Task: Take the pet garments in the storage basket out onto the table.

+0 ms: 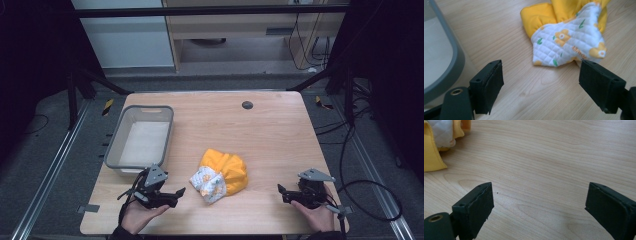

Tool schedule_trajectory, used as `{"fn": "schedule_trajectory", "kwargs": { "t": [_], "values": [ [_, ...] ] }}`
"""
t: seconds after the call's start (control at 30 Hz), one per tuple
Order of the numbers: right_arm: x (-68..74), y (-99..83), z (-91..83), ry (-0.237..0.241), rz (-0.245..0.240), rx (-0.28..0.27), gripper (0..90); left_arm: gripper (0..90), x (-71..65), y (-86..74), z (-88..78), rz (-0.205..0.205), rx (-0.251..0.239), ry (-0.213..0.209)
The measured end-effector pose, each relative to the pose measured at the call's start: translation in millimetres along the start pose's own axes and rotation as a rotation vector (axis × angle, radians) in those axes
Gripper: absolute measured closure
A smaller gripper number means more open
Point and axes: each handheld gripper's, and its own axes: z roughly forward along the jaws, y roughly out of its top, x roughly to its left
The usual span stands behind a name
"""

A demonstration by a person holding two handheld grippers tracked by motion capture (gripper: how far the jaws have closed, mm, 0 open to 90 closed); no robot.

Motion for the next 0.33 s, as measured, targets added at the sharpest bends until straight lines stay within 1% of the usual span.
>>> {"fn": "schedule_trajectory", "kwargs": {
  "t": [0.07,0.1,0.13,0.17,0.2,0.23,0.27,0.3,0.33],
  "values": [
    [-0.1,-0.1,0.1,0.000,0.000,0.000,7.9,19.3,1.8,-2.9,-0.6,-0.007,0.003,0.003],
    [0.0,-0.2,0.2,0.000,0.002,0.001,7.8,19.4,5.5,-8.3,-2.3,-0.019,0.003,0.008],
    [0.0,-0.3,0.2,0.000,0.001,0.001,7.8,19.4,6.9,-10.2,-3.0,-0.022,0.006,0.007],
    [0.0,-0.4,0.1,-0.001,0.002,0.001,7.8,19.4,8.9,-13.4,-4.2,-0.027,0.002,0.009],
    [0.0,-0.4,0.1,-0.001,0.002,0.001,7.8,19.4,8.9,-13.4,-4.2,-0.027,0.002,0.009],
    [0.0,-0.6,0.0,0.001,0.003,0.001,7.7,19.6,11.7,-18.1,-6.5,-0.033,-0.004,0.013],
    [0.0,-0.6,0.0,0.001,0.003,0.001,7.7,19.6,11.7,-18.1,-6.5,-0.033,-0.004,0.013],
    [-0.3,-0.7,0.1,-0.001,-0.001,0.000,7.6,19.6,14.7,-23.1,-8.8,-0.041,-0.007,0.019],
    [-0.3,-0.7,0.1,-0.001,-0.001,0.000,7.6,19.6,14.7,-23.1,-8.8,-0.041,-0.007,0.019]
  ]
}}
